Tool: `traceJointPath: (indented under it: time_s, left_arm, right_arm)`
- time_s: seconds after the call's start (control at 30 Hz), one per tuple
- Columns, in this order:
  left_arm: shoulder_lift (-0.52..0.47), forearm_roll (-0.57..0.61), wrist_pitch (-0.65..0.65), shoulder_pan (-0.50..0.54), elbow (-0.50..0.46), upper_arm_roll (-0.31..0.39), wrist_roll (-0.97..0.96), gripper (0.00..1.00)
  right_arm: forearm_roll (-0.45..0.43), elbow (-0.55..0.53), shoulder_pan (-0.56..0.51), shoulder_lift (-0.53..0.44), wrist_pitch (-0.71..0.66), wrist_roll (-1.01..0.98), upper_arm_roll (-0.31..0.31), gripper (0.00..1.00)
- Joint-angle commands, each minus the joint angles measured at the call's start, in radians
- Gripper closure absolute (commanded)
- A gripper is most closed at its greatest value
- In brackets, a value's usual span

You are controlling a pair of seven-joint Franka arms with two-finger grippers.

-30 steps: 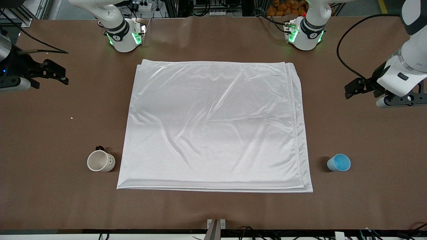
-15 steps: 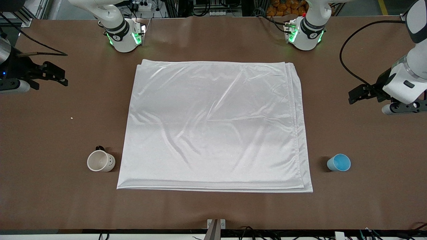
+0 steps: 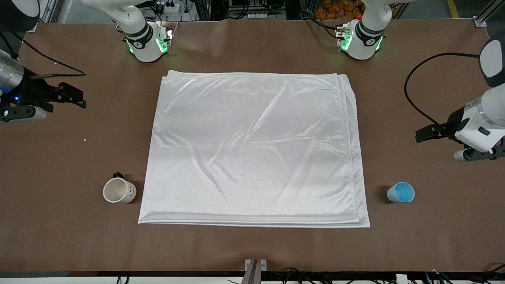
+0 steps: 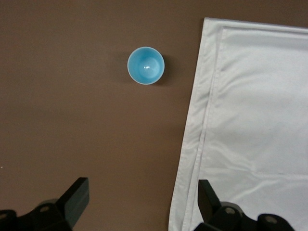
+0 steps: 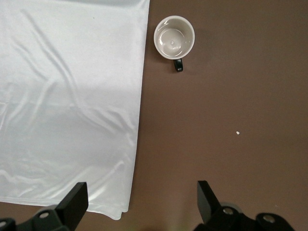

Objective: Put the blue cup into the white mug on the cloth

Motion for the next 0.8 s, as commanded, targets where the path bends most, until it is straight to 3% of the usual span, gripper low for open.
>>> traceJointPath:
  time_s: [0.0, 0.2, 0.53, 0.77]
  left_arm:
    - [0.063, 0.047, 0.034, 0.006, 0.042, 0.000, 0.021, 0.00]
    - [0.111, 0.040, 0.097, 0.043, 0.042, 0.000, 0.020, 0.00]
    - [0.206, 0.037, 0.204, 0.075, 0.040, 0.000, 0.018, 0.00]
    - [0.256, 0.047, 0.249, 0.075, 0.042, 0.000, 0.020, 0.00]
  right_arm:
    - [0.000, 0.011, -0.008, 0.018, -0.010, -0.002, 0.003, 0.00]
    - [-0.013, -0.052, -0.012, 0.020, 0.020, 0.001, 0.003, 0.00]
    - [-0.013, -0.251, -0.018, 0.035, 0.299, -0.002, 0.003, 0.00]
    - [-0.013, -0.327, -0.018, 0.081, 0.448, -0.004, 0.006, 0.00]
